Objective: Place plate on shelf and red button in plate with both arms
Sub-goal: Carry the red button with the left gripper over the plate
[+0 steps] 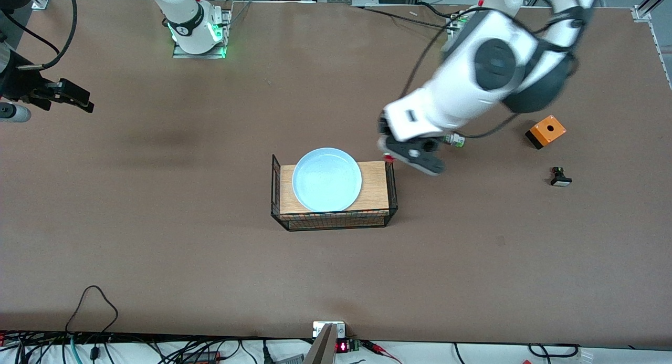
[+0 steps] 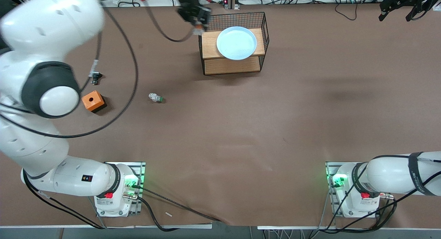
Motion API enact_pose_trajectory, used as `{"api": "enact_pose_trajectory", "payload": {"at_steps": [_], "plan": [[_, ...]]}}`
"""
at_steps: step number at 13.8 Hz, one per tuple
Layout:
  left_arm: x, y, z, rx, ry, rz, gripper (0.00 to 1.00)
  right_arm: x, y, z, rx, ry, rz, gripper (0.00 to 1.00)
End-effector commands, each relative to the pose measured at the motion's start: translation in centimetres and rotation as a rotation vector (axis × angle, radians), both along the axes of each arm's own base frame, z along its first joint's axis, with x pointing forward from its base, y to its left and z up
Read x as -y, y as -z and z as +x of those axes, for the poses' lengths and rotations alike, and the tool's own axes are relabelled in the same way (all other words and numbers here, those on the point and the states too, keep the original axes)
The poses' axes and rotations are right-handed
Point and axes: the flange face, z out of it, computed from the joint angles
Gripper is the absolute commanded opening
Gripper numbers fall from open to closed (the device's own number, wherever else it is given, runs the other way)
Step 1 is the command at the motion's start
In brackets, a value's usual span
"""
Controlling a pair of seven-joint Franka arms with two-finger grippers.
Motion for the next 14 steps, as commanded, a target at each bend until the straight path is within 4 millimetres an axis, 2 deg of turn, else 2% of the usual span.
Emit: {"api": "enact_pose_trajectory", "payload": {"at_steps": [1, 2, 3, 6, 8, 9, 11, 13, 14], "plan": [[6.0, 4.0, 1.6, 0.062, -0.017, -0.009, 0.13, -0.5, -0.2, -0.3, 0.026, -0.021, 0.001, 1.00], [7.6, 5.4, 1.3, 0.085, -0.002, -0.015, 0.13, -0.5, -0.2, -0.1, 0.028, -0.019, 0.002, 1.00], [8.2, 6.9, 1.6, 0.119, 0.010, 0.003, 0.14, -0.4, -0.3, 0.0, 0.031, -0.017, 0.002, 1.00], [8.6, 11.5, 1.8, 0.104, 0.037, 0.053, 0.16, -0.3, -0.3, 0.1, 0.028, -0.017, 0.002, 1.00], [9.0, 12.5, 1.4, 0.090, 0.046, 0.061, 0.18, -0.3, -0.3, 0.4, 0.025, -0.015, 0.005, 1.00], [9.1, 12.4, 1.3, 0.091, 0.048, 0.060, 0.23, -0.5, -0.6, 0.6, 0.028, -0.019, 0.004, 1.00], [9.0, 12.2, 1.4, 0.104, 0.062, 0.067, 1.00, -0.5, -0.5, 0.7, 0.027, -0.019, 0.004, 1.00], [8.9, 11.3, 1.5, 0.120, 0.057, 0.070, 1.00, -0.5, -0.9, 0.7, 0.036, -0.020, 0.001, 1.00], [8.2, 9.4, 1.9, 0.141, 0.043, 0.067, 1.00, -0.4, -1.2, 0.8, 0.040, -0.019, 0.002, 1.00]]}}
